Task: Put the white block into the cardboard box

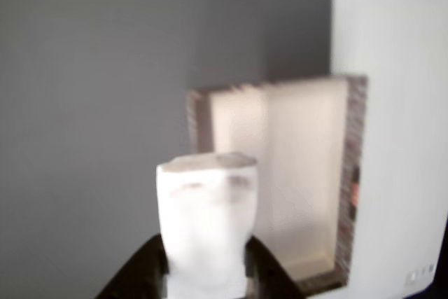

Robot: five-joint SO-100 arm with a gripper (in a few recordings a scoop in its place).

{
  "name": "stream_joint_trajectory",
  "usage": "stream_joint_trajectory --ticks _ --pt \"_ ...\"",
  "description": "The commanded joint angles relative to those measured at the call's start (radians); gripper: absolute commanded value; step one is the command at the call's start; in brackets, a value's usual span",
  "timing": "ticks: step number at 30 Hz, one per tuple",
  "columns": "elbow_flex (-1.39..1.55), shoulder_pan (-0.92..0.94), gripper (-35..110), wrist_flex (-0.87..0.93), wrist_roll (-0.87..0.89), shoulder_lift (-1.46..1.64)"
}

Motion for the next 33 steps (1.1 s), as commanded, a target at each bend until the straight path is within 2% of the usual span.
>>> stream_joint_trajectory --ticks 1,10,25,33 --pt "-0.160 0.069 -1 0.043 0.084 -0.020" --pt "-0.298 0.150 -1 0.044 0.241 -0.186" --pt "-0.538 0.152 -1 0.025 0.466 -0.457" --pt "-0.575 0.158 -1 0.021 0.471 -0.492"
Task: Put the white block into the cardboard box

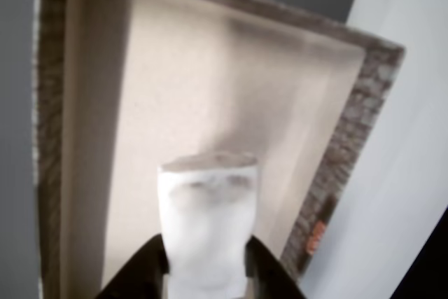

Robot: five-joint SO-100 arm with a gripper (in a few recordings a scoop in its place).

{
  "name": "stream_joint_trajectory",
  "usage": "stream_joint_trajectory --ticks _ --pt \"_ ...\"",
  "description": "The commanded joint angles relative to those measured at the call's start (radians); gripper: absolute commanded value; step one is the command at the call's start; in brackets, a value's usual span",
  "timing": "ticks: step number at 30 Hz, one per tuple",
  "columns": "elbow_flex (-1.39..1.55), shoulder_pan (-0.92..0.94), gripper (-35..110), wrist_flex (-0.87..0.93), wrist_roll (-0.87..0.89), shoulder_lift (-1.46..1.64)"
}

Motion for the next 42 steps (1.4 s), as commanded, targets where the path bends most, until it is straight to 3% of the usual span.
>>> stream_joint_trajectory --ticks 1,42 --pt "-0.072 0.008 -1 -0.015 0.008 0.006" --pt "-0.140 -0.014 11 -0.054 -0.008 -0.095"
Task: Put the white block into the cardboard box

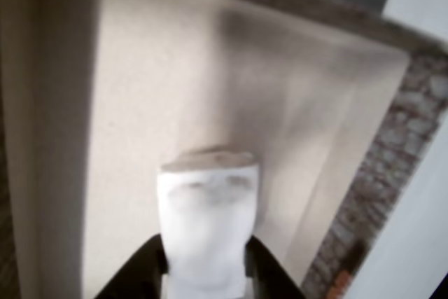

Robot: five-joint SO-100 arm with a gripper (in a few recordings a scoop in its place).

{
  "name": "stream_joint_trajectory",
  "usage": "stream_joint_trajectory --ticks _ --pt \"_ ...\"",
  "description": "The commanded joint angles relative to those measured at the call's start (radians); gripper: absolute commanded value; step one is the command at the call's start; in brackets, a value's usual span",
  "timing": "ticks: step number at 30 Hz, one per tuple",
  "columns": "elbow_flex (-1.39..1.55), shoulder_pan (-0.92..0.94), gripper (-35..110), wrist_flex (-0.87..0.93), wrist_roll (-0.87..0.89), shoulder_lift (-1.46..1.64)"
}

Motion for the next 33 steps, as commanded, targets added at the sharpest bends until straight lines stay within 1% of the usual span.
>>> stream_joint_trajectory --ticks 1,4,8,10,25,28,33 --pt "-0.080 -0.017 12 -0.009 -0.008 0.025" --pt "-0.081 -0.025 21 -0.037 -0.005 0.026" --pt "-0.081 -0.031 38 -0.118 0.018 0.038" --pt "-0.081 -0.034 42 -0.137 0.023 0.046" --pt "-0.077 -0.052 45 -0.100 0.029 0.126" --pt "-0.023 -0.048 45 -0.084 -0.012 0.202" --pt "0.029 -0.052 39 -0.025 -0.064 0.319"
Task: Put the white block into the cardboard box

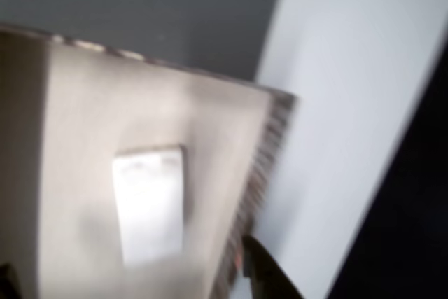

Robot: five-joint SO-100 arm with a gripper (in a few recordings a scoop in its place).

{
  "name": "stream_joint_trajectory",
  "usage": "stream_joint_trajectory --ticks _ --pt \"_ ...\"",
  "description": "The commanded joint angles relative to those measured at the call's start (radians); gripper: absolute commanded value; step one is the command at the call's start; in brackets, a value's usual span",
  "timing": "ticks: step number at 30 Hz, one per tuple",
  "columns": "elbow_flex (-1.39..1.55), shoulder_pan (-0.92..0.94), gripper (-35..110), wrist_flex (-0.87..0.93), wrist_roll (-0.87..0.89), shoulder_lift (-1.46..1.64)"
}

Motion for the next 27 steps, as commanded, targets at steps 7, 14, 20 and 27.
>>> stream_joint_trajectory --ticks 7,14,20,27 --pt "0.135 -0.077 27 0.117 -0.123 0.316" --pt "0.354 -0.161 16 0.118 -0.298 0.515" --pt "0.607 -0.256 -2 0.138 -0.515 0.735" --pt "0.856 -0.430 -2 0.133 -0.738 0.942"
